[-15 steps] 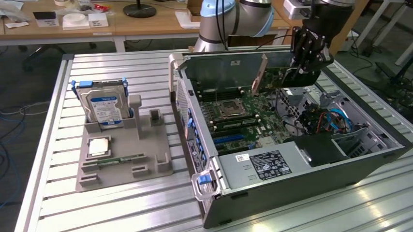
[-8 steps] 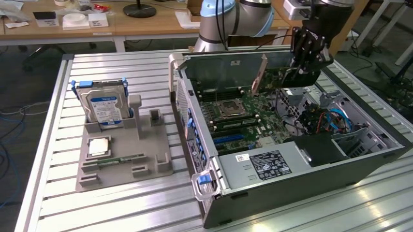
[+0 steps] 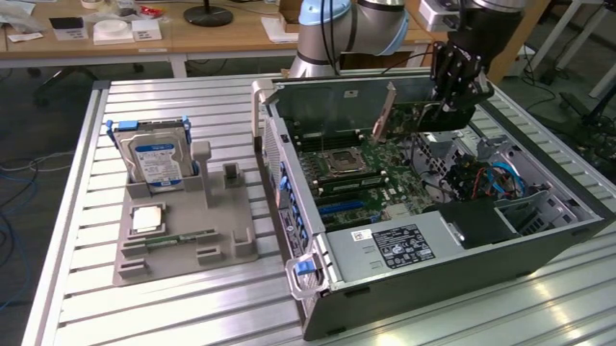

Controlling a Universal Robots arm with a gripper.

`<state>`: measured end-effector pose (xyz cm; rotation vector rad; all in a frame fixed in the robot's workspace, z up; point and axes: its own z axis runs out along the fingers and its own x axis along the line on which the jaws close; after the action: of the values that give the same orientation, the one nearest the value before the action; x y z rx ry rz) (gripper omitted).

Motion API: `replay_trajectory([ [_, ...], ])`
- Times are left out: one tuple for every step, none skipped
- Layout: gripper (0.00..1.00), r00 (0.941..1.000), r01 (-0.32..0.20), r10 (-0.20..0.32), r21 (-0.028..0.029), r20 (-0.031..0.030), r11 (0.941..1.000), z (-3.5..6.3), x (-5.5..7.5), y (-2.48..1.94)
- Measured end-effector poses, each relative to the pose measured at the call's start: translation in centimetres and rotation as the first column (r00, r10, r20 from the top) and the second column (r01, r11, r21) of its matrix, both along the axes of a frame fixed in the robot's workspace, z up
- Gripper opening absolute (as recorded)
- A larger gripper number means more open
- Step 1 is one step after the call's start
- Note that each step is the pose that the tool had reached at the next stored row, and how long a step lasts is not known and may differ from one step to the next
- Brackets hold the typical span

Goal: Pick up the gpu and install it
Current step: 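Insert the gpu into the slot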

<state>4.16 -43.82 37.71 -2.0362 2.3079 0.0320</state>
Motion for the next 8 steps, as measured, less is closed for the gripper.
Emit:
replay_trajectory([
  [0.27, 1.0000, 0.000, 0.000, -0.0001, -0.0001, 1.0000, 0.00, -0.01, 0.00],
  [0.27, 1.0000, 0.000, 0.000, -0.0001, -0.0001, 1.0000, 0.00, -0.01, 0.00],
  [0.27, 1.0000, 0.000, 0.000, 0.0000, -0.0001, 1.0000, 0.00, -0.01, 0.00],
  [0.27, 1.0000, 0.000, 0.000, 0.0000, 0.0000, 1.0000, 0.00, -0.01, 0.01],
  [0.27, 1.0000, 0.000, 0.000, 0.0000, -0.0001, 1.0000, 0.00, -0.01, 0.01],
  [0.27, 1.0000, 0.000, 0.000, 0.0000, -0.0001, 1.0000, 0.00, -0.01, 0.01],
  [0.27, 1.0000, 0.000, 0.000, 0.0000, -0.0007, 1.0000, 0.00, 0.01, 0.01],
  [0.27, 1.0000, 0.000, 0.000, 0.0000, -0.0013, 1.0000, 0.00, 0.03, 0.01],
])
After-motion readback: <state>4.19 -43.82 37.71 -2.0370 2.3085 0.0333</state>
